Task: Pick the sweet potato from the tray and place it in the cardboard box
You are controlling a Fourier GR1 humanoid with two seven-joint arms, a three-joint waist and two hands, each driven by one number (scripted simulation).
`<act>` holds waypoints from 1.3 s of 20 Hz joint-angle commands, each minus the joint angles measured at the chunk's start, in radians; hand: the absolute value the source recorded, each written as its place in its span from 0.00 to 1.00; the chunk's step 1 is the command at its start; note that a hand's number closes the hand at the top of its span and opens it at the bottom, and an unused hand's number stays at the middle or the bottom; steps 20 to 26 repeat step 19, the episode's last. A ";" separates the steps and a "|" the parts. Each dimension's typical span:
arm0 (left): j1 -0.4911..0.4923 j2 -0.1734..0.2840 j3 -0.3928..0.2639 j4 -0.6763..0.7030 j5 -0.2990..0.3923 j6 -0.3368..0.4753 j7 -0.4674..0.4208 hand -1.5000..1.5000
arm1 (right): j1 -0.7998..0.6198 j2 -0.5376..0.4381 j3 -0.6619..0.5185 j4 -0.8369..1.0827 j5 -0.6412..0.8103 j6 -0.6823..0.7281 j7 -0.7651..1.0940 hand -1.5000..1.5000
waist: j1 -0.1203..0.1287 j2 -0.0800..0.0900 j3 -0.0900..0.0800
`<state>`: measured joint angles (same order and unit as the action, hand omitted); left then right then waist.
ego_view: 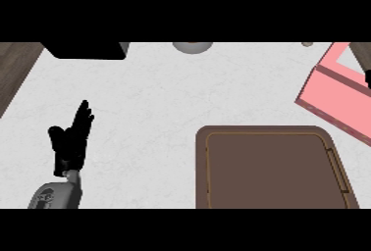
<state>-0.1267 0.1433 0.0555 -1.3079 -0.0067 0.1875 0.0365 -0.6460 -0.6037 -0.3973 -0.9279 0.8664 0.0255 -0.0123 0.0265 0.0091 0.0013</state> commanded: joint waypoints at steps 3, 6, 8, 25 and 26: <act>0.000 -0.020 -0.012 0.036 -0.015 0.002 -0.055 0.50 | -0.140 -0.012 -0.074 0.319 -0.071 -0.026 -0.103 0.00 | 0.014 0.006 0.001; 0.005 -0.014 -0.021 -0.004 -0.021 0.003 -0.006 0.50 | -0.154 -0.050 -0.119 0.411 -0.123 -0.025 -0.234 0.00 | 0.011 0.003 0.002; 0.022 0.021 0.005 -0.019 0.017 -0.043 0.009 0.50 | -0.128 0.003 -0.157 0.415 -0.174 -0.073 -0.317 0.00 | 0.012 0.003 0.002; 0.000 0.000 0.021 0.057 0.003 -0.018 -0.056 0.50 | -0.167 -0.141 -0.404 0.544 -0.474 0.154 -0.445 0.00 | -0.008 0.001 0.001; 0.000 0.000 0.021 0.057 0.003 -0.018 -0.056 0.50 | -0.167 -0.141 -0.404 0.544 -0.474 0.154 -0.445 0.00 | -0.008 0.001 0.001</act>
